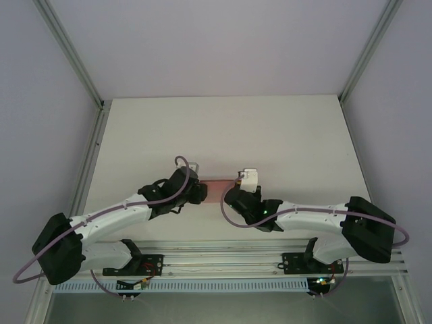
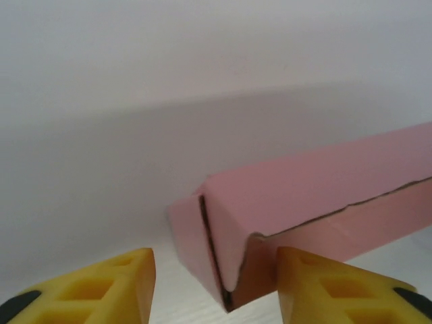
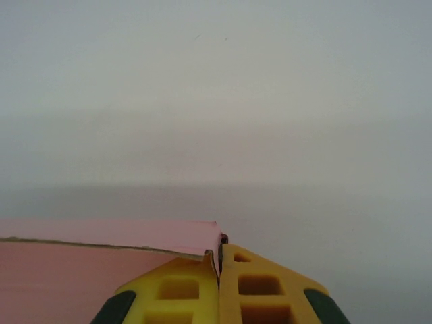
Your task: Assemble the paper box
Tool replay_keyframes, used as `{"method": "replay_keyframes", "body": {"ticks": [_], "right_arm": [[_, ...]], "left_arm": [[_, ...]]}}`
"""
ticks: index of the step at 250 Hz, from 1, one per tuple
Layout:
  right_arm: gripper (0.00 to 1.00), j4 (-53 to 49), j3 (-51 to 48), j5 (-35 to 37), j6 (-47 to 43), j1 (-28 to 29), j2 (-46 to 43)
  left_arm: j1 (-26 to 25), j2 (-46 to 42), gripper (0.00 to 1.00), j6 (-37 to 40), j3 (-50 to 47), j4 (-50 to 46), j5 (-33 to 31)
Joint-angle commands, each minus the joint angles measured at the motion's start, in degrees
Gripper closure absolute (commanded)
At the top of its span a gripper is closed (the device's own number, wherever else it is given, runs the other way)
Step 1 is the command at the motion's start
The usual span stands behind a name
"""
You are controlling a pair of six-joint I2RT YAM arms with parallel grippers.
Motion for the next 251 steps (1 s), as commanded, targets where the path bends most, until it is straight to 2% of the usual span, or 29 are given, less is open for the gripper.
{"method": "replay_keyframes", "body": {"ticks": [1,10,20,27,34,66,90,137,163,175,186,213,251], "right_arm": [[1.00,-13.07,-2.40,-7.62,2.26,0.77,2.05],[1.00,-13.68,-2.21,-7.62,2.59,0.77,2.13],[1.00,-13.65,-2.13,-7.62,2.52,0.87,2.27],[1.00,-13.70,-2.05,-7.62,2.61,0.86,2.40],[1.00,-13.58,-1.95,-7.62,2.51,0.95,2.54],[1.00,-14.10,-1.33,-6.32,2.42,1.12,3.19],[1.00,-13.88,-1.09,-6.31,2.27,1.15,3.29],[1.00,-14.08,-0.48,-6.21,1.92,1.12,3.70],[1.00,-13.70,-0.46,-6.21,1.79,1.14,3.87],[1.00,-14.11,-0.28,-6.30,1.81,1.23,4.11],[1.00,-14.51,0.02,-6.26,1.96,0.96,4.40],[1.00,-15.25,0.51,-6.07,2.76,1.20,5.04],[1.00,-16.12,1.38,-6.17,4.18,1.20,6.16]], "left_arm": [[-0.48,-1.14,0.46,-2.91,3.36,-15.23,-2.08],[-0.48,-1.18,0.41,-4.12,4.40,-16.87,-3.42],[-0.48,-1.26,0.29,-4.93,5.38,-18.17,-3.53],[-0.44,-1.41,0.27,-5.67,5.83,-18.58,-3.19],[-0.49,-1.76,0.26,-6.19,6.24,-18.38,-2.22],[-0.41,-4.65,0.00,-8.99,6.94,-14.24,3.35],[0.53,-6.50,0.00,-11.04,7.09,-10.92,5.28],[5.48,-5.68,0.00,-18.63,6.23,-7.80,4.26],[9.85,-4.25,0.00,-22.11,1.95,1.37,10.72],[11.03,-3.54,0.00,-22.82,-0.36,10.41,15.05],[11.51,-2.60,0.00,-23.91,-0.92,13.88,16.96],[11.73,-0.21,0.04,-22.93,0.77,12.33,17.61],[11.71,-1.35,0.13,-23.38,-3.12,13.76,18.45]]}}
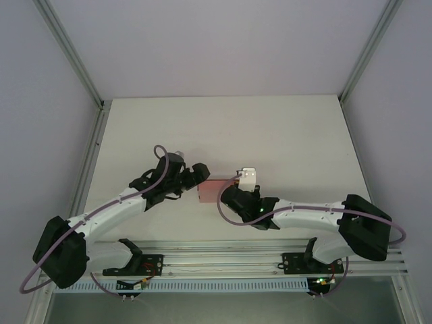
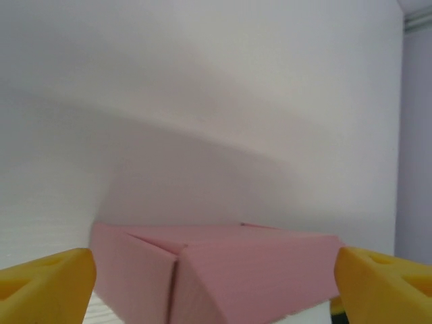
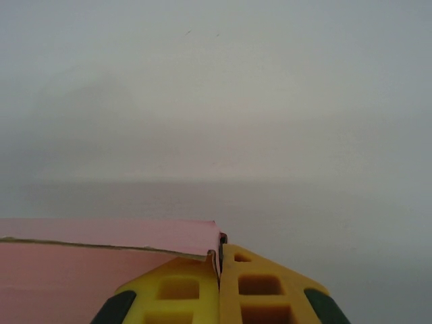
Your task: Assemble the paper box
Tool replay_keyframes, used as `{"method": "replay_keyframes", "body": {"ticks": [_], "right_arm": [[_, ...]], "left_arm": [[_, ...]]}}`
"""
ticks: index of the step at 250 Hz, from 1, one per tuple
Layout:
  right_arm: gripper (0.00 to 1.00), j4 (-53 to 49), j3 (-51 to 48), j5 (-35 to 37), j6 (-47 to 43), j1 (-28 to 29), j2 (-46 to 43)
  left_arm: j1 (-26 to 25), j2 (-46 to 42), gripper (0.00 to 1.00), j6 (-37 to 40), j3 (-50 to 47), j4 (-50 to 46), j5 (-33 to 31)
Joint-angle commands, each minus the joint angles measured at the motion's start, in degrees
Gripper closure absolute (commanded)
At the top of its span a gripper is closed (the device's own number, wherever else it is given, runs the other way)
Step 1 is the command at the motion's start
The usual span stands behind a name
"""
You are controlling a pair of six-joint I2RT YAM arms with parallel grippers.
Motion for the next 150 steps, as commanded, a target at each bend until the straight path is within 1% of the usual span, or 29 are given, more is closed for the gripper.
{"method": "replay_keyframes", "body": {"ticks": [1,32,61,78,99,114,123,136,150], "right_arm": [[1.00,-11.53,-1.98,-7.61,2.20,0.88,3.81],[1.00,-12.35,-1.33,-7.63,2.47,1.10,4.02],[1.00,-10.57,-2.12,-7.61,2.03,1.58,3.82],[1.00,-9.98,-2.50,-7.67,1.78,1.67,3.90],[1.00,-10.70,-2.46,-7.67,1.80,1.68,4.08],[1.00,-11.38,-2.16,-7.67,1.76,1.71,4.01],[0.98,-11.47,-2.13,-7.74,1.62,1.68,3.74],[0.91,-10.65,-2.45,-8.04,0.69,1.76,2.85],[0.89,-9.33,-3.06,-8.33,-0.50,1.76,1.73]], "left_arm": [[0.27,-1.56,0.13,-1.04,-2.92,3.94,2.59],[0.24,-4.11,0.16,-1.70,-7.46,3.91,0.29],[0.31,-3.99,0.16,-2.62,-9.92,4.76,-0.49],[0.32,-3.19,0.16,-2.73,-10.24,5.71,-0.35],[0.24,-2.66,0.17,-2.71,-10.73,9.37,1.60],[0.34,-2.45,0.20,-2.89,-10.60,9.50,1.24],[0.28,-2.21,0.23,-2.94,-10.43,8.81,0.54],[0.25,-1.69,0.26,-3.12,-10.50,8.36,0.11],[0.32,-1.10,0.30,-3.53,-10.94,8.78,0.01]]}}
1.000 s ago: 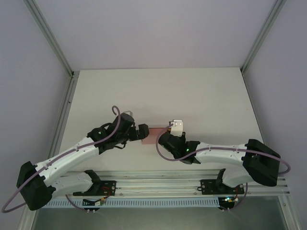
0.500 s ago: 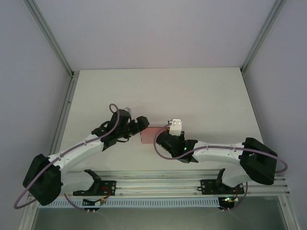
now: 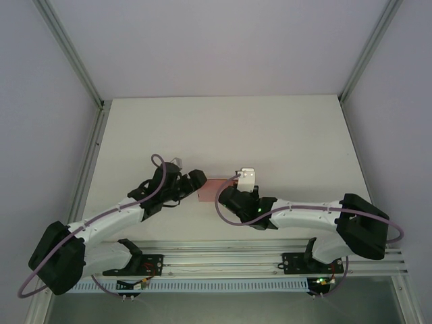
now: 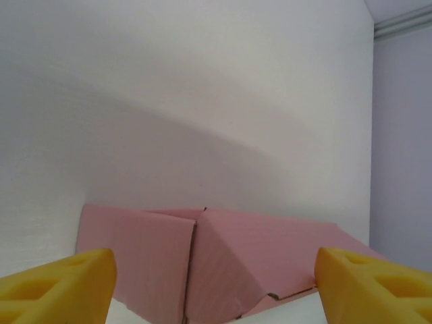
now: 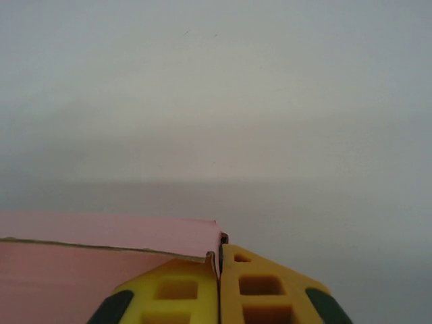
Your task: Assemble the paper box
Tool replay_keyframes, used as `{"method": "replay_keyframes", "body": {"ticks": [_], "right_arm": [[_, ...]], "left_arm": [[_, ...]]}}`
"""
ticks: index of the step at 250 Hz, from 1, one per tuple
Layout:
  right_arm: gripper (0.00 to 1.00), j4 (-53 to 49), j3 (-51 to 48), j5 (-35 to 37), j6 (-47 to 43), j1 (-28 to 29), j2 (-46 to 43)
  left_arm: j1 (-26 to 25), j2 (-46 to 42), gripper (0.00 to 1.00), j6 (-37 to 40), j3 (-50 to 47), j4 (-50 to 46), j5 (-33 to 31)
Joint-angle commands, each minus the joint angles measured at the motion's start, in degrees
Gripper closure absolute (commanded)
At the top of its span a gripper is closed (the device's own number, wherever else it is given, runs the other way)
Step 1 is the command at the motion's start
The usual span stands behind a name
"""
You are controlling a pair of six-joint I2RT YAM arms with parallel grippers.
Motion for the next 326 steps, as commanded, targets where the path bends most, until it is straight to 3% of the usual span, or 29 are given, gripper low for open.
{"method": "replay_keyframes", "body": {"ticks": [1,39,131,161,188,216,244,300,326], "right_arm": [[0.88,-7.95,-4.01,-9.23,-1.56,0.98,0.89],[0.69,-5.49,-4.85,-11.80,-3.36,1.01,-3.39],[0.32,-3.09,-2.85,-10.92,-6.72,0.69,-15.11],[0.27,-0.09,-4.07,-11.49,-6.87,0.24,-18.19],[0.26,0.07,-3.29,-13.04,-5.44,-2.17,-18.08],[0.28,-1.89,-0.15,-18.79,-2.93,-8.31,-14.55],[0.43,-5.11,2.54,-23.80,-0.16,-13.29,-10.33],[0.48,-1.73,-1.43,-27.71,1.92,-15.45,-6.81],[0.60,-0.61,-3.91,-28.43,3.64,-16.17,-5.40]], "left_arm": [[0.28,1.90,0.30,-0.44,-1.94,-1.56,-1.01],[0.28,2.25,0.36,-1.52,-3.72,0.31,-0.95],[0.24,2.99,0.45,-1.83,-5.83,0.41,-2.12],[0.18,3.69,0.46,-1.74,-6.49,1.63,-1.26],[0.24,3.73,0.47,-1.54,-6.76,1.54,-0.97],[0.18,3.84,0.47,-1.01,-6.68,1.19,-0.91],[0.23,3.93,0.48,-0.91,-6.87,1.23,-1.18],[0.19,5.79,0.50,-1.33,-7.34,3.10,-0.24],[0.23,6.92,0.52,-1.39,-7.44,3.30,0.14]]}}
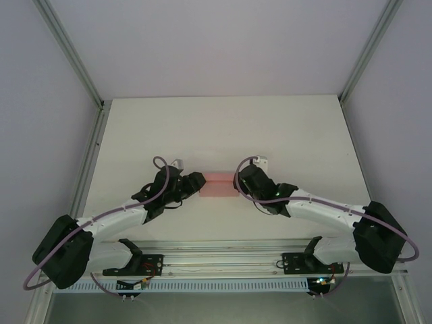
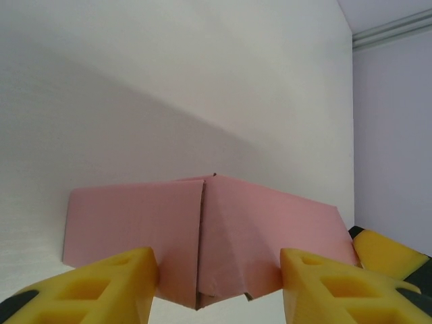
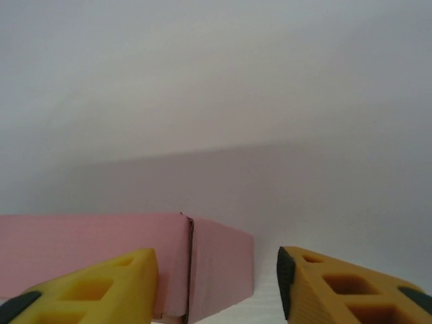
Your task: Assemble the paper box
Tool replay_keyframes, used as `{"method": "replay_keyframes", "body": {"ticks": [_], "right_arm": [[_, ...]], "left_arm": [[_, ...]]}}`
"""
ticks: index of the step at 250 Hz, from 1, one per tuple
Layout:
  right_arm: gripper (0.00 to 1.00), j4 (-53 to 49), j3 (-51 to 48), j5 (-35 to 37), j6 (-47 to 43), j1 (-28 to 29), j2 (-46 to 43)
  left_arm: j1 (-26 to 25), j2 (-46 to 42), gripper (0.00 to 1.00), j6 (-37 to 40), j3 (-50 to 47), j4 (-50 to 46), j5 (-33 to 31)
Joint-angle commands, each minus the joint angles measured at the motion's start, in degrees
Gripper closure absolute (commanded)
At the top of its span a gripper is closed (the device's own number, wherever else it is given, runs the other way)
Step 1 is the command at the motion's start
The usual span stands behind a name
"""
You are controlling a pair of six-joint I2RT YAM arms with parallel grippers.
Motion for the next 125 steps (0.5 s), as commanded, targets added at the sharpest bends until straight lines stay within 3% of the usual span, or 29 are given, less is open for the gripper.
{"method": "replay_keyframes", "body": {"ticks": [1,12,75,125], "right_arm": [[0.61,0.30,-3.43,-3.62,2.97,-0.71,2.31],[0.67,0.48,-4.39,-3.95,3.46,-0.73,2.92],[0.76,-0.80,-8.46,-8.67,9.82,-1.10,6.80],[0.79,-4.46,-9.83,-9.42,12.38,-1.16,6.88]], "left_arm": [[0.24,3.66,0.53,-0.06,-3.07,-8.05,-0.34],[0.25,4.06,0.54,-0.11,-3.15,-8.09,-0.68],[0.32,6.04,0.60,-0.30,-3.69,-8.18,-1.77],[0.77,8.23,0.79,-2.04,-5.07,-6.94,-2.15]]}}
